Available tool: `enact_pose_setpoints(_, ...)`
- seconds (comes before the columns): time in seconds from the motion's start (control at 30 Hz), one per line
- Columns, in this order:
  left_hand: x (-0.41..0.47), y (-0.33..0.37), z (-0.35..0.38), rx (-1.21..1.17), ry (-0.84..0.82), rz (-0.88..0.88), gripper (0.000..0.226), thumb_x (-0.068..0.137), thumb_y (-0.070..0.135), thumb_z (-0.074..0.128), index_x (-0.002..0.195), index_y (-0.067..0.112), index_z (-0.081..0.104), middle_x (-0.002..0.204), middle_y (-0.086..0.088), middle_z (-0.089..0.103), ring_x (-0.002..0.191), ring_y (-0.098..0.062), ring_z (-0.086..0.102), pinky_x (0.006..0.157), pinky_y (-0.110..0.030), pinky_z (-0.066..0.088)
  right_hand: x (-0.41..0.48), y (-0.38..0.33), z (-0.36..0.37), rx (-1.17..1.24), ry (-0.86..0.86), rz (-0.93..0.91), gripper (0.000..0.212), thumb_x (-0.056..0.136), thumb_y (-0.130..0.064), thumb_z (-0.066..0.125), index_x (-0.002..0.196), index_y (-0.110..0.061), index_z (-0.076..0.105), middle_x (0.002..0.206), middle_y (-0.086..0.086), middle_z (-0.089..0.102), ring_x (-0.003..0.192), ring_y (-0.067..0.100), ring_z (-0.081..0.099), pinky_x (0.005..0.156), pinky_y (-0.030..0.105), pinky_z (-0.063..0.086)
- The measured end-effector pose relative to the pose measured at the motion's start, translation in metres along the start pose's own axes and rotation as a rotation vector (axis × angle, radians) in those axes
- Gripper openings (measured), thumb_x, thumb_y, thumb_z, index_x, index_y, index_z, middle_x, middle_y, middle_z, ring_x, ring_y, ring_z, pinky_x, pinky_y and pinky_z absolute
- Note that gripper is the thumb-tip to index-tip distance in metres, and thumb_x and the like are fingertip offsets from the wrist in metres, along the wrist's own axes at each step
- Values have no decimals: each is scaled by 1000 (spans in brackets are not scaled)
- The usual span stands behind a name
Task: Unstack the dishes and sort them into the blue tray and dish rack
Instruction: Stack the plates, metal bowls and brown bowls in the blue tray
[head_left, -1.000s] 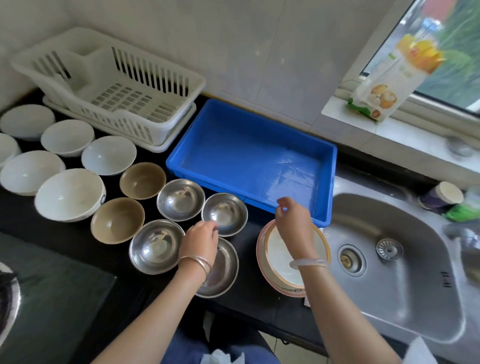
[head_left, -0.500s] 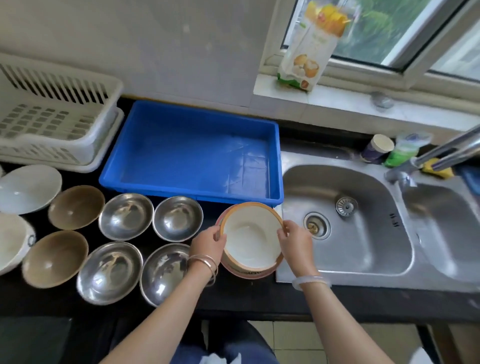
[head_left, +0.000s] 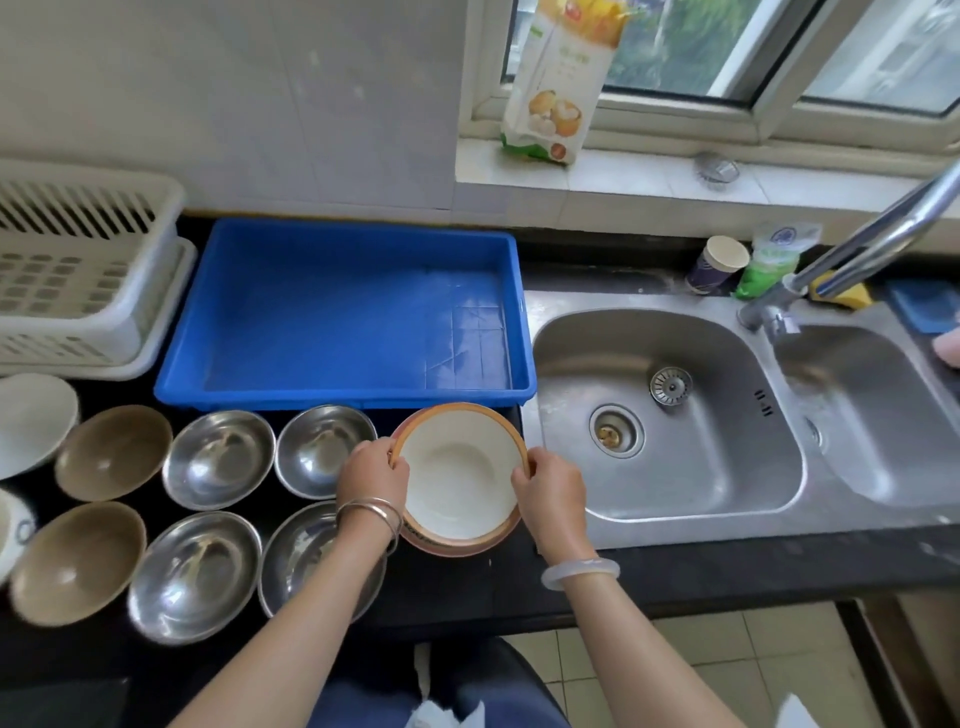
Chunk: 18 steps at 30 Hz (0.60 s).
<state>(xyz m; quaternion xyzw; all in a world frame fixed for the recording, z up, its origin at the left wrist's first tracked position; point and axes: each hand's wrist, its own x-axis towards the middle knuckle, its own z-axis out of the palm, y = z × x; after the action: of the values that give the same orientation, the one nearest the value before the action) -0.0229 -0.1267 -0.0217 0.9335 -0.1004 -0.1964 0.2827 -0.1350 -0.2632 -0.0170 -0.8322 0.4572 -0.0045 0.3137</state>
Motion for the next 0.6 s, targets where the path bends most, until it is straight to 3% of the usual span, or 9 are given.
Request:
enact_pose_setpoints(0.1, 3, 10, -7, -37, -11, 38, 16, 84, 9, 49, 80, 5, 64, 79, -11, 65, 71, -27, 57, 57, -30, 43, 2, 2, -13, 62, 13, 19, 20, 83, -11, 54, 64, -9, 51, 56, 1, 47, 54, 18, 38, 46, 23, 29)
enact_pose_setpoints(0.23, 4, 40, -15, -62, -30, 101, 15, 81, 12, 52, 80, 11, 67, 77, -2, 67, 73, -24, 60, 55, -27, 43, 7, 7, -42, 68, 87, 11, 15, 78, -10, 54, 67, -1, 58, 63, 15, 61, 55, 21, 43, 50, 30, 35)
enact_pose_setpoints(0.3, 1, 55, -14, -77, -48, 130, 15, 80, 14, 52, 81, 14, 67, 77, 1, 66, 75, -23, 60, 62, -28, 45, 8, 14, -58, 53, 136, 16, 14, 78, -10, 54, 68, -2, 60, 62, 12, 61, 54, 20, 42, 48, 27, 34)
enact_pose_setpoints(0.47, -12, 83, 9, -125, -124, 203, 10, 83, 17, 58, 81, 17, 68, 71, 7, 63, 63, -8, 54, 50, -17, 36, 6, 43, -87, 45, 195, 98, 14, 79, -9, 53, 67, -5, 60, 61, 11, 61, 55, 21, 44, 48, 27, 33)
enact_pose_setpoints(0.6, -25, 95, 37, -113, -238, 215, 12, 84, 20, 62, 89, 13, 70, 81, -3, 70, 75, -20, 64, 66, -29, 54, -2, 73, -99, 43, 194, 161, 22, 80, -7, 53, 58, -8, 54, 53, 5, 52, 53, 20, 40, 44, 26, 29)
